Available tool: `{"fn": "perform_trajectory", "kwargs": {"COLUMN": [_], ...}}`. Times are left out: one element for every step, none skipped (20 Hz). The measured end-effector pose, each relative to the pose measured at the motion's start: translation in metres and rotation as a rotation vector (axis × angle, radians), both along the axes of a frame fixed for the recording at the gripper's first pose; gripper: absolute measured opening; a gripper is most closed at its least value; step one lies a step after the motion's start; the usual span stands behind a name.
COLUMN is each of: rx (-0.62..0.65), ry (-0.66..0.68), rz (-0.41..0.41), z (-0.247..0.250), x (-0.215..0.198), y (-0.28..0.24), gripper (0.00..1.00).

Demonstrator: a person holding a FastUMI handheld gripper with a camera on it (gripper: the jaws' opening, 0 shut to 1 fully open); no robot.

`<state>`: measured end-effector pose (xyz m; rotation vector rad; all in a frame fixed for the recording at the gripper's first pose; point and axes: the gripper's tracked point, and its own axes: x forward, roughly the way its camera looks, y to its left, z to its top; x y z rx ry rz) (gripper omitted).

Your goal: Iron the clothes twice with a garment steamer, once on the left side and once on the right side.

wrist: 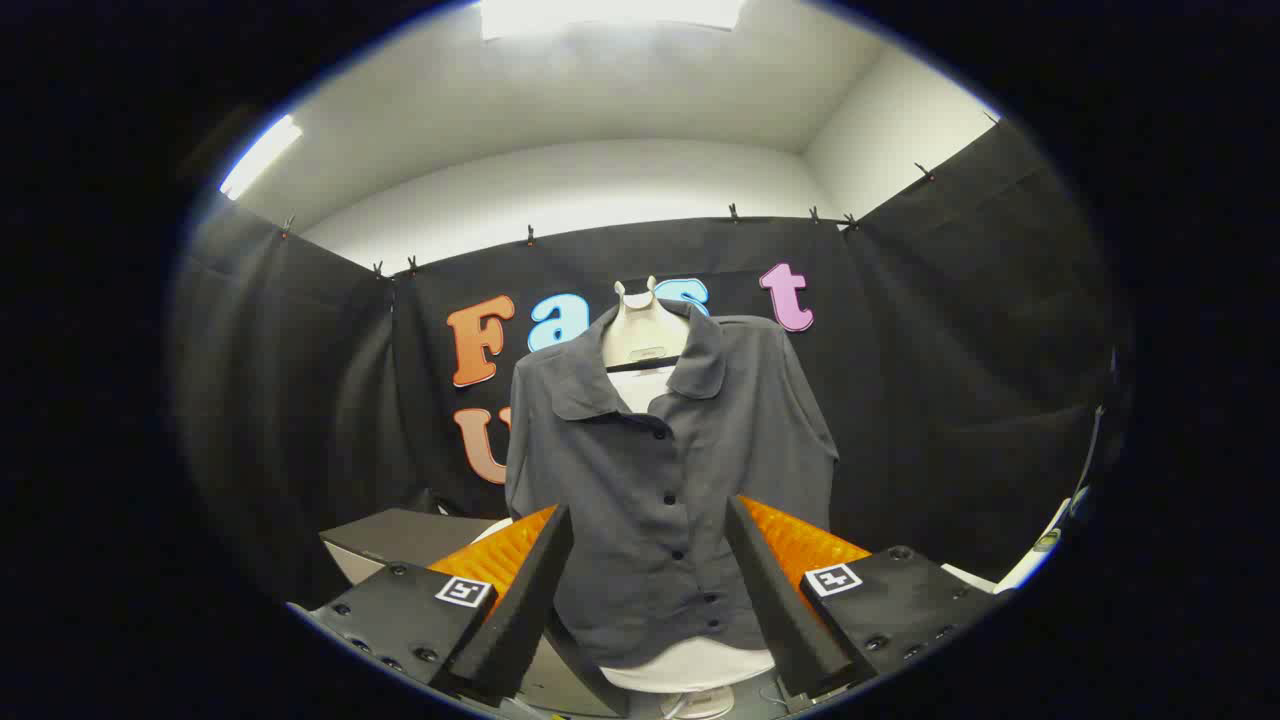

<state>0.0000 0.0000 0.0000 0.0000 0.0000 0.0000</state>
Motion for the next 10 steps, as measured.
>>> {"fn": "perform_trajectory", "kwargs": {"rx": [0.001,0.002,0.006,0.012,0.019,0.024,0.028,0.03,0.029,0.025], "ry": [0.004,0.012,0.016,0.02,0.025,0.033,0.041,0.049,0.057,0.061], "rz": [0.006,0.006,0.002,0.002,0.006,0.012,0.012,0.009,0.01,0.01], "z": [0.0,-0.001,-0.001,0.0,-0.002,-0.004,-0.007,-0.01,-0.012,-0.013], "x": [0.001,0.001,0.001,0.002,0.001,0.001,0.001,0.0,0.0,0.0], "y": [0.004,0.006,0.008,0.011,0.014,0.019,0.022,0.024,0.028,0.032], "gripper": [0.98,0.98,0.98,0.98,0.98,0.98,0.98,0.98,0.98,0.98]}}
